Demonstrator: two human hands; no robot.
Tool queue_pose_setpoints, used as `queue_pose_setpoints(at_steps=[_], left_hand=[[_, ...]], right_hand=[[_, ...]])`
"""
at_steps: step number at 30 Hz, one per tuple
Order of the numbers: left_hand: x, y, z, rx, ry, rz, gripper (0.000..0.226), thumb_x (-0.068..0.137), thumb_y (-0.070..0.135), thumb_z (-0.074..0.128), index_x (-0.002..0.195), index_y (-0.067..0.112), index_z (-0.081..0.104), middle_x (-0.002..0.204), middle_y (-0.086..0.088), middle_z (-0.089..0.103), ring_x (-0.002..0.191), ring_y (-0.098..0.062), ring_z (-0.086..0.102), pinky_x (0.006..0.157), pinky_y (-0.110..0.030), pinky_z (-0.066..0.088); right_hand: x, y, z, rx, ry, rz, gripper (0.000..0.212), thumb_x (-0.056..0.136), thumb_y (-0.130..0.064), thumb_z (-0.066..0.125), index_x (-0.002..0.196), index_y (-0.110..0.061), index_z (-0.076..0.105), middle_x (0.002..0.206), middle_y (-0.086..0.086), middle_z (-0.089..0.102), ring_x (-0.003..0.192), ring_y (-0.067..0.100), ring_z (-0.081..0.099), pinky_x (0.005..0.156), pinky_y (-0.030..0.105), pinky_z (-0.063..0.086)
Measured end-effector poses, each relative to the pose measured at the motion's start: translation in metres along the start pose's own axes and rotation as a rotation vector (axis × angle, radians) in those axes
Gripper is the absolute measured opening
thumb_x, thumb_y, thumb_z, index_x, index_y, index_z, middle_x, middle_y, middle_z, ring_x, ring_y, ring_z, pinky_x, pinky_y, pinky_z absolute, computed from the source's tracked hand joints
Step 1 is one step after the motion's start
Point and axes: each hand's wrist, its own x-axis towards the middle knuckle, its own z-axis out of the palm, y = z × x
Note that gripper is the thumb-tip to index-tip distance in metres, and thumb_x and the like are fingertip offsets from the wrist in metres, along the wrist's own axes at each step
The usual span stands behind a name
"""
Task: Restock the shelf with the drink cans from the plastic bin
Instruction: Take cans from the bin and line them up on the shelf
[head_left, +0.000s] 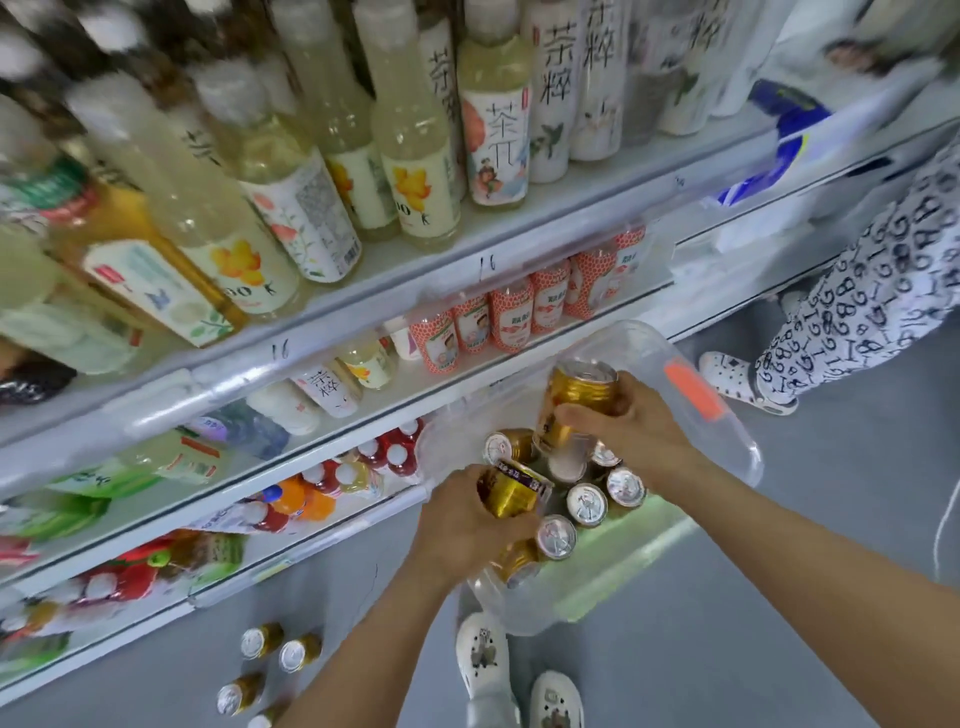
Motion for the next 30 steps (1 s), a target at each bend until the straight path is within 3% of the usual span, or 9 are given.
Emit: queue_pose_setpoints(at_steps=[4, 7, 10, 14, 19, 22, 25, 30], left_hand=[[-0.060, 0.022, -0.037, -0.226, 0.145, 0.022, 0.029, 0.070, 0.035, 0.082, 0.082, 0.036, 0.056, 0.085, 0.010, 0.068, 0.079, -0.007, 0.066, 0.072, -0.027, 0.057], [-0.103, 0.031, -0.061, -0.395, 0.256, 0.034, 0.019, 0.076, 0.028, 0.080, 0.084, 0.031, 0.063, 0.078, 0.009, 0.071, 0.068, -0.002, 0.068, 0.061, -0.018, 0.054], [-0.140, 0.039, -0.085, -0.533, 0.338, 0.021, 0.022, 0.078, 0.029, 0.077, 0.098, 0.025, 0.069, 0.083, 0.006, 0.073, 0.073, -0.007, 0.071, 0.064, -0.021, 0.053], [-0.181, 0.050, -0.120, -0.571, 0.424, 0.059, 0.024, 0.081, 0.030, 0.074, 0.102, 0.022, 0.068, 0.087, 0.001, 0.072, 0.069, -0.010, 0.069, 0.051, -0.013, 0.047], [-0.225, 0.056, -0.166, -0.632, 0.532, 0.117, 0.019, 0.082, 0.032, 0.073, 0.099, 0.024, 0.068, 0.087, 0.003, 0.074, 0.074, -0.011, 0.072, 0.062, -0.019, 0.052], [-0.247, 0.056, -0.193, -0.688, 0.576, 0.136, 0.019, 0.083, 0.029, 0.073, 0.100, 0.022, 0.068, 0.088, -0.001, 0.075, 0.074, -0.014, 0.073, 0.063, -0.022, 0.054], [-0.264, 0.055, -0.220, -0.691, 0.611, 0.182, 0.021, 0.083, 0.028, 0.072, 0.102, 0.019, 0.068, 0.088, -0.002, 0.075, 0.072, -0.013, 0.072, 0.059, -0.020, 0.053], [-0.286, 0.043, -0.277, -0.656, 0.687, 0.243, 0.029, 0.083, 0.037, 0.070, 0.108, 0.023, 0.066, 0.096, -0.001, 0.074, 0.087, -0.018, 0.072, 0.075, -0.028, 0.054]], right_hand=[[-0.041, -0.046, -0.004, 0.178, -0.095, 0.001, 0.037, 0.079, -0.030, 0.076, 0.112, -0.016, 0.065, 0.104, 0.007, 0.072, 0.088, 0.018, 0.071, 0.071, 0.023, 0.056], [-0.069, -0.078, 0.000, 0.233, -0.205, -0.007, 0.052, 0.068, -0.049, 0.077, 0.110, -0.020, 0.065, 0.106, 0.010, 0.073, 0.096, 0.030, 0.069, 0.089, 0.048, 0.054], [-0.094, -0.113, 0.006, 0.332, -0.312, 0.024, 0.058, 0.068, -0.049, 0.068, 0.116, -0.016, 0.062, 0.112, 0.017, 0.069, 0.099, 0.033, 0.067, 0.076, 0.044, 0.056], [-0.127, -0.164, 0.022, 0.351, -0.480, -0.015, 0.062, 0.075, -0.050, 0.070, 0.123, -0.013, 0.057, 0.111, 0.018, 0.069, 0.092, 0.033, 0.069, 0.063, 0.043, 0.056], [-0.159, -0.223, 0.049, 0.259, -0.550, -0.151, 0.073, 0.064, -0.054, 0.076, 0.122, -0.017, 0.053, 0.104, 0.016, 0.071, 0.085, 0.033, 0.071, 0.069, 0.047, 0.058], [-0.171, -0.254, 0.066, 0.239, -0.600, -0.230, 0.070, 0.064, -0.051, 0.076, 0.121, -0.017, 0.053, 0.096, 0.013, 0.072, 0.079, 0.030, 0.071, 0.064, 0.042, 0.058], [-0.179, -0.284, 0.086, 0.212, -0.635, -0.310, 0.063, 0.064, -0.047, 0.072, 0.119, -0.020, 0.055, 0.100, 0.012, 0.073, 0.086, 0.032, 0.071, 0.067, 0.044, 0.058], [-0.183, -0.337, 0.138, 0.209, -0.663, -0.387, 0.062, 0.068, -0.036, 0.080, 0.123, -0.018, 0.055, 0.108, 0.015, 0.070, 0.094, 0.034, 0.069, 0.075, 0.045, 0.056]])
